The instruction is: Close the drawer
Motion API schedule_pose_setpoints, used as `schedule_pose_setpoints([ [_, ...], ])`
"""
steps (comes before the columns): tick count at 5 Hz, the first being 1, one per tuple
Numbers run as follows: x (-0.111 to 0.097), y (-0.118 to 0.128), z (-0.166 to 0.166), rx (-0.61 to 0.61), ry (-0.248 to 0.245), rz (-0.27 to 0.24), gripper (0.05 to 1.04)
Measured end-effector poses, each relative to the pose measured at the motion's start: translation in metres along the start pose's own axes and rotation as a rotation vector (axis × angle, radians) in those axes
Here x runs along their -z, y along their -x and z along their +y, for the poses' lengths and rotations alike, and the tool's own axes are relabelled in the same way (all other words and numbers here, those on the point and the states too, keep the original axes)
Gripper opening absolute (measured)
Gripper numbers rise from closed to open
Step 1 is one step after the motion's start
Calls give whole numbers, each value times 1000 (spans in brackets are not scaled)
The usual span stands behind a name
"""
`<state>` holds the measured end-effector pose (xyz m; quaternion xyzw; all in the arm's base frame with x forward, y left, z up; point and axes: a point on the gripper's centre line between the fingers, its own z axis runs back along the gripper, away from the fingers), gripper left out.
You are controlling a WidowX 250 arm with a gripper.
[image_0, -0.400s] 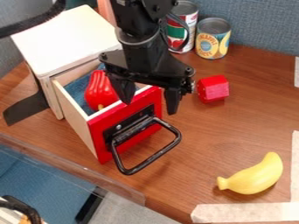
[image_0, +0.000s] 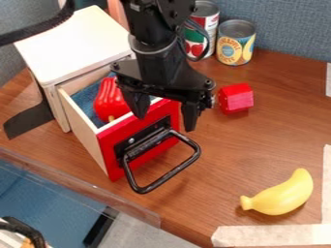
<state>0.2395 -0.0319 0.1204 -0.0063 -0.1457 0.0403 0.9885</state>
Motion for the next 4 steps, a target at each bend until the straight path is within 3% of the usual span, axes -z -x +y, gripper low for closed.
schedule_pose_setpoints([
  [3, 0, 24, -61, 354, 20, -24, 1001],
  [4, 15, 35, -74, 441, 23, 2, 1001],
])
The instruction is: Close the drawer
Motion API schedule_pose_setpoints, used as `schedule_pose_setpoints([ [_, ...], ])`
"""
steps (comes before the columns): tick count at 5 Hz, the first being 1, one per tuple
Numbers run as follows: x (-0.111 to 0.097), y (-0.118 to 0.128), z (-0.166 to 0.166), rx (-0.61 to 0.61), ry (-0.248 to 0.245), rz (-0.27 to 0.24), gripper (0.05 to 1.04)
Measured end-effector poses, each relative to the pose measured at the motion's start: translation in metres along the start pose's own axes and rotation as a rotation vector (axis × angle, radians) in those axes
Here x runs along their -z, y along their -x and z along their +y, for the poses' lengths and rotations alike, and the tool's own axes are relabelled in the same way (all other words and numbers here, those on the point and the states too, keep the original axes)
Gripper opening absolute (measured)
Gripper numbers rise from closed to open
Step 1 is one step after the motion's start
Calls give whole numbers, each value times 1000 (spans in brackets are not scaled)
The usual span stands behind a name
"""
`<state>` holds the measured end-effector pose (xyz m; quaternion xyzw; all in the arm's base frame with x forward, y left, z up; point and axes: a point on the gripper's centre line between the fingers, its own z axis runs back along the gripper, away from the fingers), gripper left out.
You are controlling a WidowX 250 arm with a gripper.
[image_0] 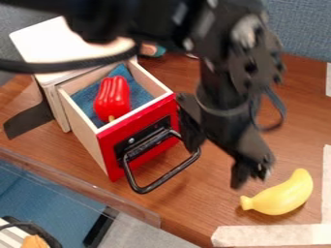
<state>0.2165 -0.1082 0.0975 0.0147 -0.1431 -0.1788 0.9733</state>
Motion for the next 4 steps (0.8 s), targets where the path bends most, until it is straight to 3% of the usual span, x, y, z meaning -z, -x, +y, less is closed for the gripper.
schedule_pose_setpoints([
  [2, 31, 11, -6, 88, 68, 30, 1001],
  [4, 57, 25, 3, 100, 84, 74, 1001],
])
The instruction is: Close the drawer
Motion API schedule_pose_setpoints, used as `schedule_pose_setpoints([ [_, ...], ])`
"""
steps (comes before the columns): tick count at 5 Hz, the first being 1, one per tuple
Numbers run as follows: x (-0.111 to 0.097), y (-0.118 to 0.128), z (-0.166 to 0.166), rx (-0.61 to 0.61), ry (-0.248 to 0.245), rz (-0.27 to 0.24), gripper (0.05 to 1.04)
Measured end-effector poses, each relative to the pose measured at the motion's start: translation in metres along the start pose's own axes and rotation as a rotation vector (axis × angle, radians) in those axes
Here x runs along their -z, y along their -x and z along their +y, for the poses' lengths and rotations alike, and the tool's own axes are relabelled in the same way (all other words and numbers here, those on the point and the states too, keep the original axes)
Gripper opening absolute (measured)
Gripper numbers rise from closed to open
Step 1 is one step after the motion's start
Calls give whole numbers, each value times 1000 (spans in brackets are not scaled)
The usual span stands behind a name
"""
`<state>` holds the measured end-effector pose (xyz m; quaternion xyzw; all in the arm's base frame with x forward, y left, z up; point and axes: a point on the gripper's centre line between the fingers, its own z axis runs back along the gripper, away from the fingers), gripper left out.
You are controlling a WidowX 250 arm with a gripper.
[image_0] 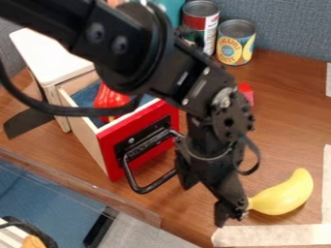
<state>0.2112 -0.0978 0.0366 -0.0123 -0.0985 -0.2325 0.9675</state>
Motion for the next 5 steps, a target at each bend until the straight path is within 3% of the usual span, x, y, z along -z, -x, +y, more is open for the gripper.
schedule_pose_setpoints([
  [2, 10, 10, 4, 3, -15, 31, 1001],
  [5, 10, 19, 42, -77, -70, 76, 1000],
])
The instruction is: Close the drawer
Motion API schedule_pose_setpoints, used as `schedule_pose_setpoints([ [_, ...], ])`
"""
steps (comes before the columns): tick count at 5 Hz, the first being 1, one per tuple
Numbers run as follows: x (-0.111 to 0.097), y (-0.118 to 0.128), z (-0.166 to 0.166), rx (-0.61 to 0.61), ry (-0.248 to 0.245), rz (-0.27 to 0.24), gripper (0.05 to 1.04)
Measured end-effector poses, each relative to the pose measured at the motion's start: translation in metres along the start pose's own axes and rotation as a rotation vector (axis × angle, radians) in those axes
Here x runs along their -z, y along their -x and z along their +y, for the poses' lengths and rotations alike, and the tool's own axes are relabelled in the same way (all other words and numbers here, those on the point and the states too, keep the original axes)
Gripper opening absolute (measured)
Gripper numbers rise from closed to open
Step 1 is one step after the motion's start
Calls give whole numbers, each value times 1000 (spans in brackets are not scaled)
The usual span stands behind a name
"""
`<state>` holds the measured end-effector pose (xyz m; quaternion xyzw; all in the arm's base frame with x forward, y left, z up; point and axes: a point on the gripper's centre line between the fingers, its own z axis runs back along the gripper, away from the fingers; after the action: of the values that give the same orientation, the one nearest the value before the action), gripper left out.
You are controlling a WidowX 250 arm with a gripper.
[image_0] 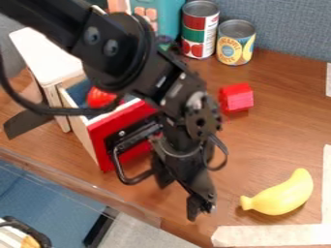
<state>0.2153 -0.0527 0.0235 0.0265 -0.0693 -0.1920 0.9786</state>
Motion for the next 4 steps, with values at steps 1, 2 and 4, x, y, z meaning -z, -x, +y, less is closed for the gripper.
schedule_pose_setpoints([
  [1, -2, 0, 14, -44, -15, 14, 1000],
  [2, -2, 0, 25, -78, -18, 17, 1000],
  [4, -4, -1, 48, -157, -16, 35, 1000],
])
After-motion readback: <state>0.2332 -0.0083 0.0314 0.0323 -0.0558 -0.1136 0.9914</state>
